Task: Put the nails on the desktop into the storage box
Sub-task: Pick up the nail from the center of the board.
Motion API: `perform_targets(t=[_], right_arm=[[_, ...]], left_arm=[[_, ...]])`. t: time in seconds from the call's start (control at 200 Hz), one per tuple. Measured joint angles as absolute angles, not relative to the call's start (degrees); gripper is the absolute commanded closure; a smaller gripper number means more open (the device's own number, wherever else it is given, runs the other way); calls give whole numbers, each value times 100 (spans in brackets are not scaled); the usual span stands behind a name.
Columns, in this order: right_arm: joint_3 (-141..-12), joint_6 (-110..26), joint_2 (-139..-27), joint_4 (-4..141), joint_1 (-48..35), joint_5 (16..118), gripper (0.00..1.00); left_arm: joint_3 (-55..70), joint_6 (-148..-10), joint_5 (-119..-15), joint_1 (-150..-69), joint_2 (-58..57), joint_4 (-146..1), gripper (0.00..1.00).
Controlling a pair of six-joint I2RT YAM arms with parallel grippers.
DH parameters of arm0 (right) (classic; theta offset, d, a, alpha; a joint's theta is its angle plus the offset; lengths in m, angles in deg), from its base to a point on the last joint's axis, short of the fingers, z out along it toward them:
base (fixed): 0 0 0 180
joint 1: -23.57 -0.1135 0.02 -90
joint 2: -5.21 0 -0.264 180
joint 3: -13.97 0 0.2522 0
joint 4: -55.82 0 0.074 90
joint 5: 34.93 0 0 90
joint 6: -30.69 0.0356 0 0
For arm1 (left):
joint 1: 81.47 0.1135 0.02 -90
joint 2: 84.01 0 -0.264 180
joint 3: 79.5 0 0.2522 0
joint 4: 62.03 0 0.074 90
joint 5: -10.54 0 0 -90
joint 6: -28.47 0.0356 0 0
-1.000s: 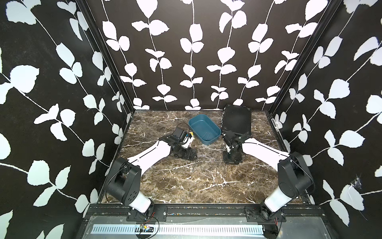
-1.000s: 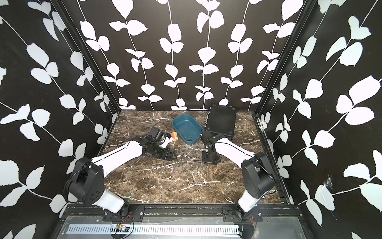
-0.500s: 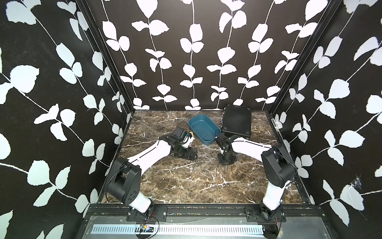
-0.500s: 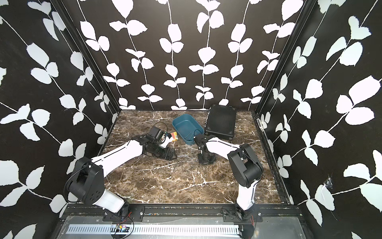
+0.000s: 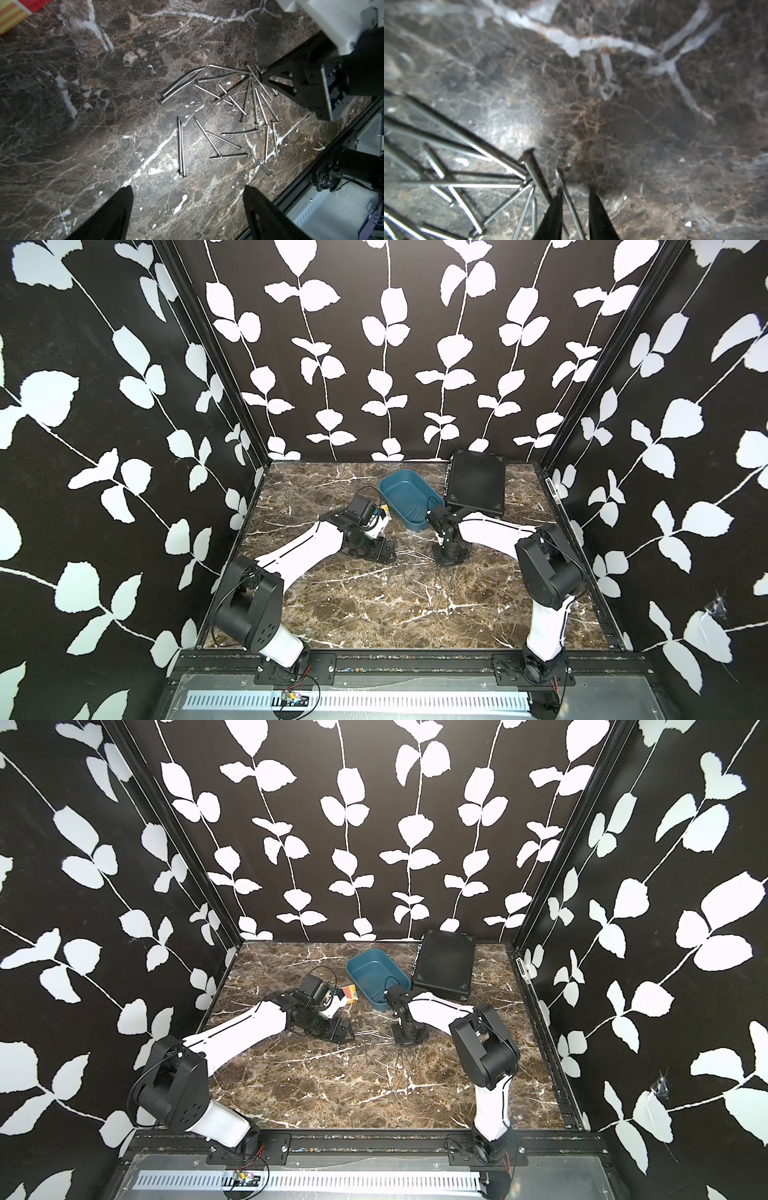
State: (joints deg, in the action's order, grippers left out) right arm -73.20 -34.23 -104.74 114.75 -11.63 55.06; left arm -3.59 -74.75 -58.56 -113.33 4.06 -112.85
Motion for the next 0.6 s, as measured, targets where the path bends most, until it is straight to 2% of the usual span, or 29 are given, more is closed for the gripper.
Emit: perform_targets(t=[0.245, 0.6], right_arm=[[-7407, -3541, -10544, 11492, -1200, 5543, 100], [-7425, -3683, -10367, 11720, -1174, 5442, 100]], left_arm=[[-350, -7455, -5897, -11333, 406, -11355, 14], [-350, -7562, -5913, -11333, 406, -11298, 14]])
